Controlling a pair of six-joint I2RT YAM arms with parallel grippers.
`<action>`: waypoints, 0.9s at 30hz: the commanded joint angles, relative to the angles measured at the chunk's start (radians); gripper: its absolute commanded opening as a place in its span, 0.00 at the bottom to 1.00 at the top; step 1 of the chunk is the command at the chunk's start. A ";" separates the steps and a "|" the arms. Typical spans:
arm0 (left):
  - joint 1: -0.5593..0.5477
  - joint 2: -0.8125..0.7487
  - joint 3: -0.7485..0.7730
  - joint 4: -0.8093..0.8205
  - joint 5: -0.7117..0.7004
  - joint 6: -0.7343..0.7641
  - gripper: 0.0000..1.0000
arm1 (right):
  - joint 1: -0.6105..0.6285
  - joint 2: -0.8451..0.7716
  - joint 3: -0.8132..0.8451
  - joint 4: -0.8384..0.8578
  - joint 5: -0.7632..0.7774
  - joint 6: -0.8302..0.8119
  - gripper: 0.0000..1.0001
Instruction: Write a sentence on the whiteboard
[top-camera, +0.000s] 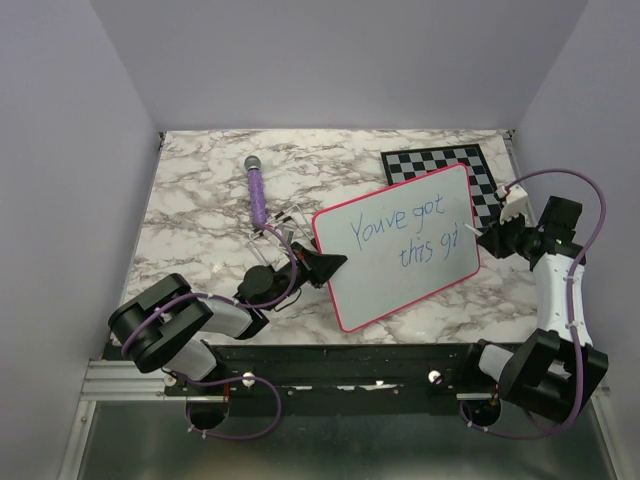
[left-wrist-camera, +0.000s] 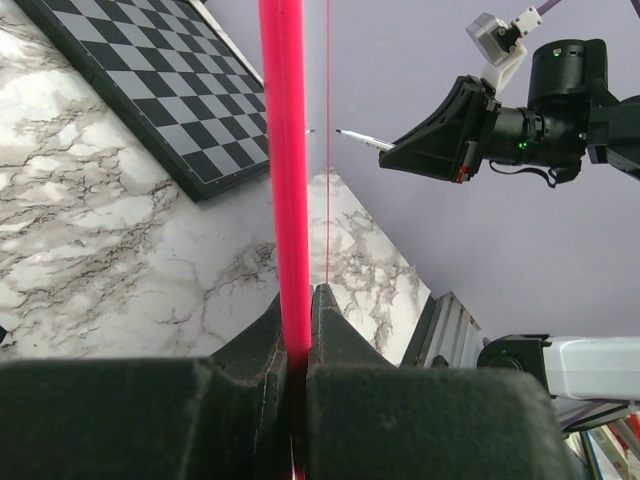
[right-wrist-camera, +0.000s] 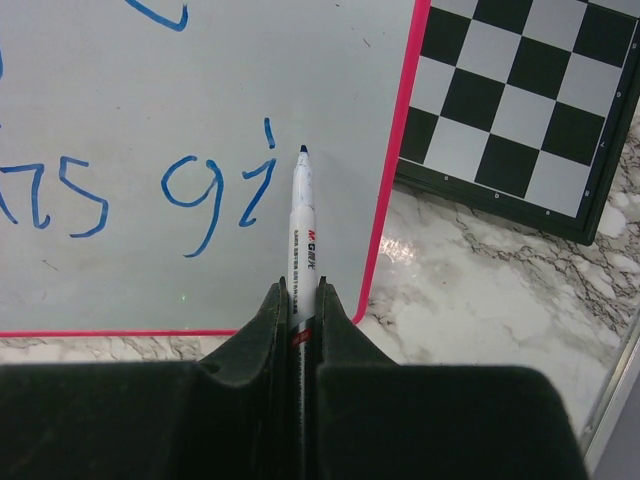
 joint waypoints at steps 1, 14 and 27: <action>-0.008 0.011 -0.007 -0.015 0.069 0.087 0.00 | -0.009 0.012 0.024 0.019 -0.039 0.004 0.01; -0.008 0.011 -0.006 -0.015 0.069 0.088 0.00 | -0.009 0.049 0.041 0.035 -0.056 0.010 0.01; -0.008 0.016 -0.004 -0.013 0.070 0.088 0.00 | -0.009 0.087 0.058 0.082 -0.049 0.048 0.00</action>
